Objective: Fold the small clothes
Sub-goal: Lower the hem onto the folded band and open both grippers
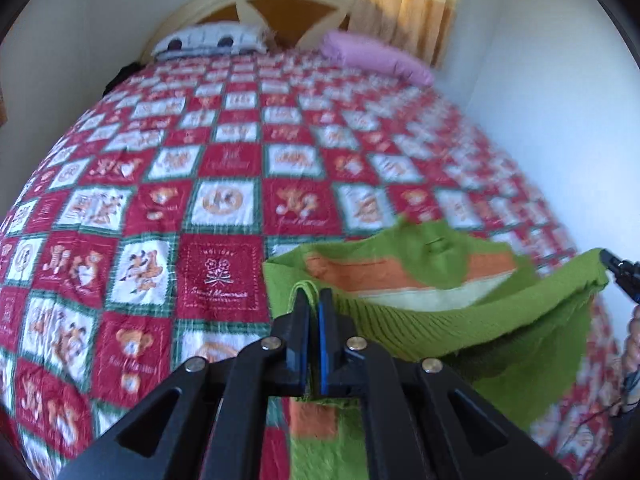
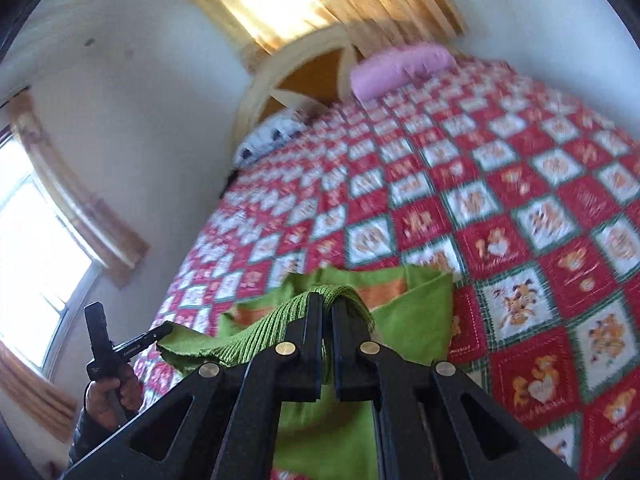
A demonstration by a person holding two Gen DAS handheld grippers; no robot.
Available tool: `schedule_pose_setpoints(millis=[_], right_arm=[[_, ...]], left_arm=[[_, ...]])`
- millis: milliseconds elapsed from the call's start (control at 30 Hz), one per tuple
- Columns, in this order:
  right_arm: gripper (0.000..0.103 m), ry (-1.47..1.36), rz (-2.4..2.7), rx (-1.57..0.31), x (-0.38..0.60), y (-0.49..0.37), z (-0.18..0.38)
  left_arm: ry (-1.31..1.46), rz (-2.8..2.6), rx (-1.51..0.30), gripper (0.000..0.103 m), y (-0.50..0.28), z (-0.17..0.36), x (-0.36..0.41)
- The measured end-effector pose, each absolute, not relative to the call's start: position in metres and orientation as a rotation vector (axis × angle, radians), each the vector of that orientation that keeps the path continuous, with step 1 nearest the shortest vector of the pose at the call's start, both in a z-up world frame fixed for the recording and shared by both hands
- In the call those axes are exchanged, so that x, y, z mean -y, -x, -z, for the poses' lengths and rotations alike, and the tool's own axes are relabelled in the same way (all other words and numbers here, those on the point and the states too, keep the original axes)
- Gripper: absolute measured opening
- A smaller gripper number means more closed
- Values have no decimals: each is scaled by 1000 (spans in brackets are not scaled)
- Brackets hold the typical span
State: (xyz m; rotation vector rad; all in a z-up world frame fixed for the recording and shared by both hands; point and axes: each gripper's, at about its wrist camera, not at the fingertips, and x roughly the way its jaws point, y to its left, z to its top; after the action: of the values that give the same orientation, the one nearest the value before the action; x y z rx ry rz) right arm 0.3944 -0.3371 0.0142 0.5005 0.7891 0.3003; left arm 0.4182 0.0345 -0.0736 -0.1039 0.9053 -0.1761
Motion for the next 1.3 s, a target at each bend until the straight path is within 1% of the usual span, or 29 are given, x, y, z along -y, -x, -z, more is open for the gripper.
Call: schedule_pose_setpoints(millis=[33,67,133,167,200,233,267,300,400,467,667,733,767,800,833,867,900,933,1000,1100,1233,1267,1300], right_arm=[[3,-497,-288,-823,336,-409,0],[3,-501,-278,-846,335,-421,12],[4,-481,-231,-891,337,-446,37],[5,-469,-201,-899,339,-452,44],[12,-478,-177,-905,343,-459,51],[37,-482,-157,-900,347,-461,55],[50,-473,-144,-884,350,-460,55],[65,-452,-139,-863,352,-456,54],[65,-337,-136,-839,350,-443,48],[65,-312,-148,-840,350,-438,48],[65,-177,-184,-907,331,-447,61],[65,-111,-181,-935,319,-455,67],[65,-87,-183,-945,314,-458,70],[65,-53,-189,-968,308,-463,75],[52,-2,-183,-995,301,-468,82],[34,64,-159,-1005,294,-471,88],[3,97,-147,-1008,292,-472,91],[3,99,-148,-1002,291,-472,90],[2,67,-150,-960,295,-470,79],[2,1,-132,-884,310,-472,60],[2,-34,-93,-888,316,-488,63],[2,-41,-90,-902,315,-493,69],[2,-39,-79,-920,315,-499,76]], left_arm=[[106,155,-930,12,-429,88,-33],[111,124,-950,13,-436,97,-34],[166,70,-981,23,-446,110,-44],[236,62,-980,37,-447,113,-55],[280,53,-972,54,-445,113,-63],[313,42,-955,61,-442,112,-71],[318,28,-929,65,-436,108,-78],[300,22,-922,65,-432,106,-81],[257,54,-906,65,-416,99,-81],[237,98,-890,65,-412,97,-75],[21,168,-827,65,-417,95,-19],[-42,166,-852,54,-433,106,-5],[-58,162,-856,37,-437,110,-2],[-84,156,-873,17,-443,115,2],[-101,151,-890,8,-447,119,5],[-108,145,-902,6,-450,122,6],[-103,133,-901,5,-450,120,5],[-93,132,-889,5,-448,116,3],[-43,127,-807,5,-442,96,-8],[15,91,-776,5,-446,87,-22],[36,57,-832,5,-467,108,-27],[22,48,-861,6,-472,120,-24],[11,37,-887,11,-475,129,-21]])
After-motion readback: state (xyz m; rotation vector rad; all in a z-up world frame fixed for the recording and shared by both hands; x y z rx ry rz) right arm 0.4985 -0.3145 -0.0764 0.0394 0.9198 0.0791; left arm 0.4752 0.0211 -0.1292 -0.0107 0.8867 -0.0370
